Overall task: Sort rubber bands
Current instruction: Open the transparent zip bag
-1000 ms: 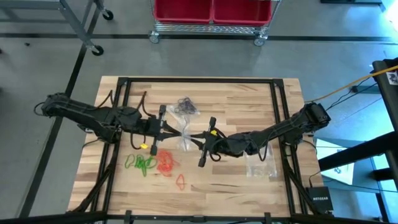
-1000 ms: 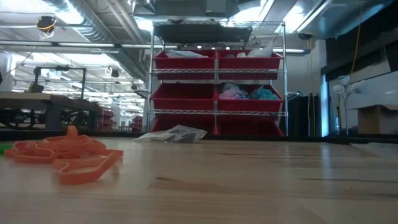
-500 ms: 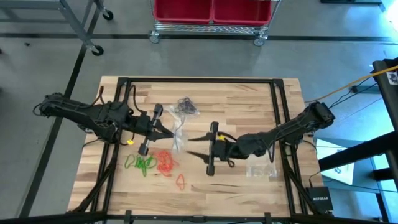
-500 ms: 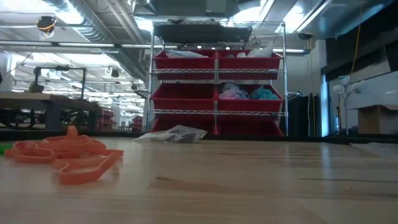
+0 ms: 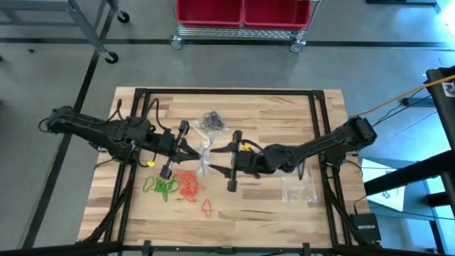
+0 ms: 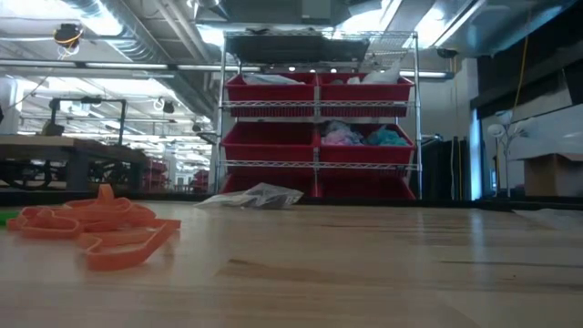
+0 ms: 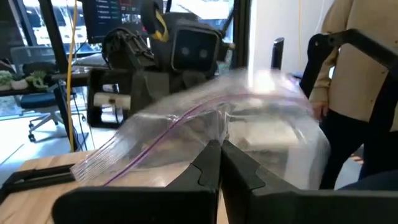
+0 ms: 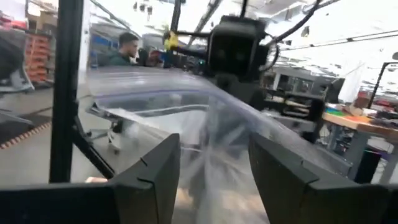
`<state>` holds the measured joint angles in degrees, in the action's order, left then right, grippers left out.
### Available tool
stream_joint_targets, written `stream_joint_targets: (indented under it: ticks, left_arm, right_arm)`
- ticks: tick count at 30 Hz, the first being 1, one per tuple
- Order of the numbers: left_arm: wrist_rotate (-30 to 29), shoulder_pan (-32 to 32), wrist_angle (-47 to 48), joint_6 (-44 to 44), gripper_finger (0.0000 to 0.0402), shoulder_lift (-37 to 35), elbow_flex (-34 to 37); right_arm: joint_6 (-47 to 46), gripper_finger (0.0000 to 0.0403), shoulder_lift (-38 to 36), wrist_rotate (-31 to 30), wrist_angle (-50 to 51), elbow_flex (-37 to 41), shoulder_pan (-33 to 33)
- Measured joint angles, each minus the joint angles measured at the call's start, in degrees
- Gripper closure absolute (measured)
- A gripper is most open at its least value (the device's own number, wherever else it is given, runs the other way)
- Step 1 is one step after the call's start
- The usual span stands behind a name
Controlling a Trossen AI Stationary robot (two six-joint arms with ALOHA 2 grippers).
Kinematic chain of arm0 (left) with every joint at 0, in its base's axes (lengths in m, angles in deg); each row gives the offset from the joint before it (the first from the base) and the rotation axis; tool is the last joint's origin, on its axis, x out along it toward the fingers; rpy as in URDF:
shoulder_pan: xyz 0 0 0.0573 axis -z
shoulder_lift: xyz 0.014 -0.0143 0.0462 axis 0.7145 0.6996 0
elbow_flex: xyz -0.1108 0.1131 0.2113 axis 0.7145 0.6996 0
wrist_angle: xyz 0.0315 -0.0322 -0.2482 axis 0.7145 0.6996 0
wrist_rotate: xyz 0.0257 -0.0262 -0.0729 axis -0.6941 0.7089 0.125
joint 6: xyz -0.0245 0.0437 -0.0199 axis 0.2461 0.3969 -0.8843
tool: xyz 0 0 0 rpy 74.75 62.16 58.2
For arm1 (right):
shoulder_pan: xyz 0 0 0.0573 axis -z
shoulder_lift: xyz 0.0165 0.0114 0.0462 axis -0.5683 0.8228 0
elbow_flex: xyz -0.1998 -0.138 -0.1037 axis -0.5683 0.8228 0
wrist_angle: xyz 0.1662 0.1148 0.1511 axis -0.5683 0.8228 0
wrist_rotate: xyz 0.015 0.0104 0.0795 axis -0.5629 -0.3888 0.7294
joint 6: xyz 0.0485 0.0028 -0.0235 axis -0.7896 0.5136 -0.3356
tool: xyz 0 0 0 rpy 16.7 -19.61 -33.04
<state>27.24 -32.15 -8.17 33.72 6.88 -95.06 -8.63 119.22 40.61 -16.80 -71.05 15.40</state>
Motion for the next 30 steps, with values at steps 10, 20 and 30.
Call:
stream_joint_targets:
  ticks: [10, 20, 30]
  left_arm:
    - [0.66, 0.0, -1.8, -0.13, 0.0401, 0.21, 0.02]
    - [0.76, 0.0, -0.4, -0.19, 0.0401, -0.09, 0.02]
    - [0.81, 0.02, -0.82, -0.09, 0.0401, -0.07, 0.02]
  right_arm:
    - [3.14, 0.0272, 2.52, -3.17, 4.75, -3.72, 0.15]
    - [3.47, 0.0371, 1.91, -7.96, 5.53, -3.66, -1.09]
    - [0.47, 0.0348, 1.18, -7.54, 6.83, -3.66, -1.86]
